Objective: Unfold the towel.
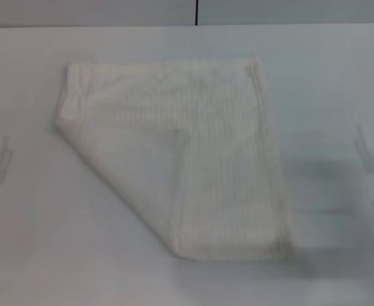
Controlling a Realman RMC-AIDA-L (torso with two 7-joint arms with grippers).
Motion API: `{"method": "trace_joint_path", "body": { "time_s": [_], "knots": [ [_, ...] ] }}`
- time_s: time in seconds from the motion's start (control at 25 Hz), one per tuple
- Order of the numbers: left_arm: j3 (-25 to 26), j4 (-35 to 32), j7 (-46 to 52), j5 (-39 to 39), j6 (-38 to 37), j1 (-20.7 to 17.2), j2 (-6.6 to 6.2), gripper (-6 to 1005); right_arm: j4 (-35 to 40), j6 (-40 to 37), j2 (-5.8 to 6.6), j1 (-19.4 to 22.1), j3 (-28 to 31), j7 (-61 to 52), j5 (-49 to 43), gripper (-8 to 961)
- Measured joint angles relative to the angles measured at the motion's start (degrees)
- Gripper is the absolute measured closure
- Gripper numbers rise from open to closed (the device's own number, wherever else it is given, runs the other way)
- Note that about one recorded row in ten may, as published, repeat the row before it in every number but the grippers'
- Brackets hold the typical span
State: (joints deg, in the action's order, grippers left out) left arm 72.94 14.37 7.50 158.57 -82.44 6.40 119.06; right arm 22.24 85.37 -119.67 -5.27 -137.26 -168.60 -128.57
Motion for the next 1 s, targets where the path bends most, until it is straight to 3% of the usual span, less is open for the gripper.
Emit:
{"method": "trace_joint_path", "body": {
  "time_s": [0.4, 0.52, 0.68, 0.72, 0.76, 0.8, 0.88, 0.92, 0.96, 1.0],
  "knots": [
    [-2.1, 0.2, 1.2, 0.3, 0.0, 0.2, -0.17, 219, 1.1, -0.4, -0.02, -0.1, -0.6, -0.5, 0.2, 140],
    [-5.3, 3.0, 1.8, 0.4, 0.4, 0.4, -0.66, 219, 4.8, -2.6, 0.23, -0.1, -1.0, -0.6, 0.1, 140],
    [-6.4, 4.9, 1.8, 0.6, 1.9, 1.1, -0.89, 219, 14.0, -13.5, 2.07, 0.2, -1.1, -0.3, 0.0, 141],
    [-6.7, 10.0, 1.6, 2.9, 7.5, 1.3, -1.63, 219, 16.7, -17.0, 2.79, 0.3, -0.9, 0.0, 0.0, 141],
    [-6.6, 11.9, 1.5, 4.2, 10.0, 1.2, -1.96, 219, 22.0, -24.6, 4.48, 0.5, 0.0, 0.9, 0.0, 141],
    [-6.3, 14.2, 1.5, 5.3, 12.6, 1.0, -2.46, 220, 22.0, -24.6, 4.48, 0.5, 0.0, 0.9, 0.0, 142],
    [-6.3, 16.3, 1.4, 6.2, 15.2, 0.7, -2.86, 220, 27.4, -32.6, 5.83, 0.7, 2.3, 1.5, -0.4, 142],
    [-6.7, 23.2, -0.2, 7.3, 23.5, -0.4, -4.20, 220, 30.5, -38.1, 6.37, 0.9, 4.4, 1.7, -0.9, 143],
    [-7.0, 27.3, -1.4, 7.3, 27.9, -1.1, -4.83, 220, 36.3, -50.2, 6.72, 1.4, 10.5, 2.0, -3.0, 143],
    [-7.4, 31.3, -2.6, 7.3, 32.1, -2.0, -5.44, 220, 36.3, -50.2, 6.72, 1.4, 10.5, 2.0, -3.0, 144]
  ]
}}
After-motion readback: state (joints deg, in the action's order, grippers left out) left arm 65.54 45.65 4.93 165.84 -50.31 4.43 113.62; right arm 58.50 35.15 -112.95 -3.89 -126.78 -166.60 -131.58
